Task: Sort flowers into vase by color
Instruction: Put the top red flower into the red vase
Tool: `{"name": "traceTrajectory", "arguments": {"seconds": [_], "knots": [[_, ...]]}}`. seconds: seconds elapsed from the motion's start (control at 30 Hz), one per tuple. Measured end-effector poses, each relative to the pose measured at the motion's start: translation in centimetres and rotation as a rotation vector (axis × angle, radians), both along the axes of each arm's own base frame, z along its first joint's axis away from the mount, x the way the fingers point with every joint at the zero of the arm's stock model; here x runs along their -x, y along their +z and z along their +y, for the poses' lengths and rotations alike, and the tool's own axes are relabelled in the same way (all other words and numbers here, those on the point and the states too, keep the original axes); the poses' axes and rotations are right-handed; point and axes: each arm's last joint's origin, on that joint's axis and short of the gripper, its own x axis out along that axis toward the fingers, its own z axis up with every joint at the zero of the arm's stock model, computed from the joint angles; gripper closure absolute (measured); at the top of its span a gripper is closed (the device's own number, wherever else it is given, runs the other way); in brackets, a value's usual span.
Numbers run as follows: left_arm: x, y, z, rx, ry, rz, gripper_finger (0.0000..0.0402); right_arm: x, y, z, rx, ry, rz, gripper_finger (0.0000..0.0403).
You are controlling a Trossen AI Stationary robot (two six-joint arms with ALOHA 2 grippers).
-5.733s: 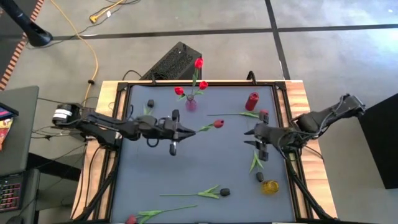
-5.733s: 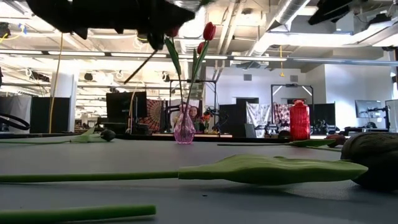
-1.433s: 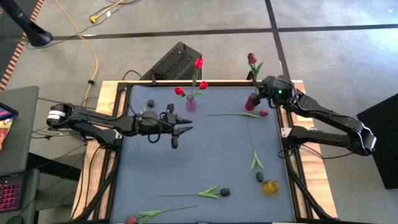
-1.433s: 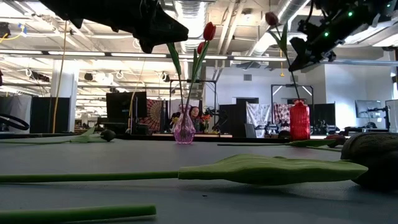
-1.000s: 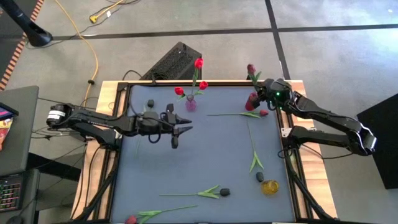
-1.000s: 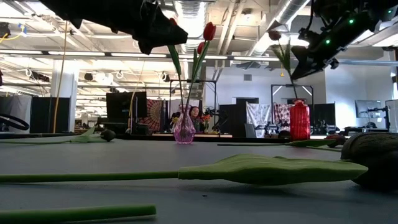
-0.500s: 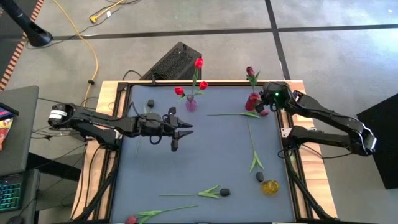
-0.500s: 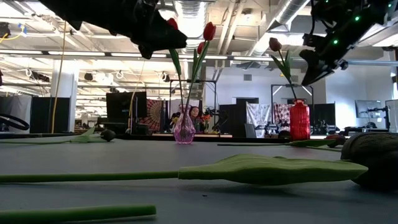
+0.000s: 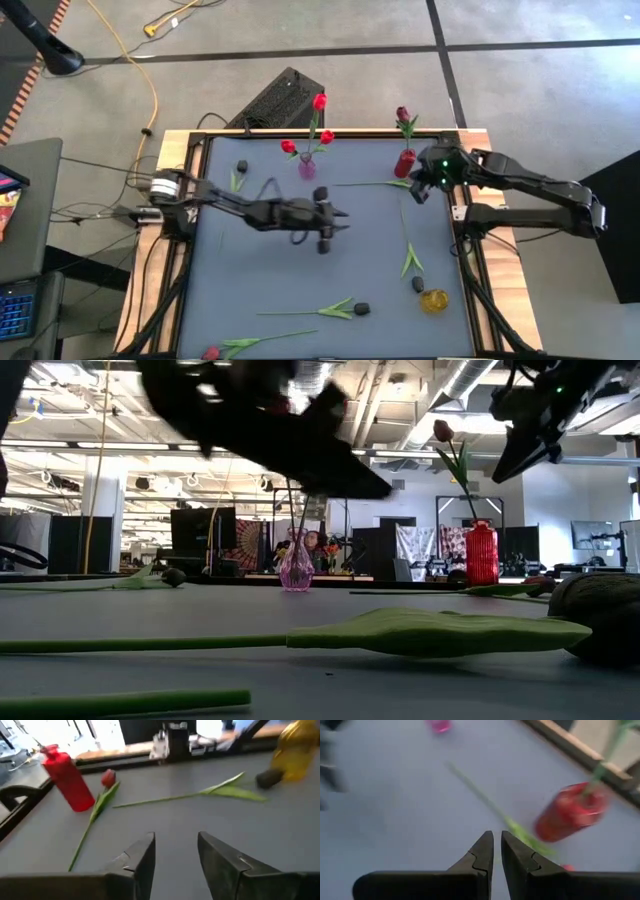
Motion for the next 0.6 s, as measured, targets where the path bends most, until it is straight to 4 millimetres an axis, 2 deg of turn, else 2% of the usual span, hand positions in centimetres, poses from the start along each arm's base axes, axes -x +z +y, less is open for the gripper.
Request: {"name": "traceTrajectory", "arguments": {"seconds": [0.1,0.17,0.33,0.47,0.6], "knots": [[-3.4,-0.3,1.2,-0.046,0.067,0.088,0.0239,-0.3,-0.1,1.0,-0.04,0.058,-0.007,0.0339],[-5.4,-0.6,2.7,-0.073,0.097,0.152,0.0225,-0.6,-0.1,1.7,-0.055,0.09,-0.012,0.0339],[-9.6,-2.0,6.7,-0.012,0.043,0.243,0.0209,-1.0,-0.1,3.2,-0.067,0.18,-0.017,0.0339],[-11.5,-3.1,9.7,0.03,0.079,0.288,0.0207,-1.1,-0.1,4.2,-0.056,0.215,-0.017,0.0339],[-12.1,-4.2,11.8,0.048,0.144,0.327,0.0207,-1.2,0.0,4.9,-0.042,0.26,-0.022,0.0339]]}}
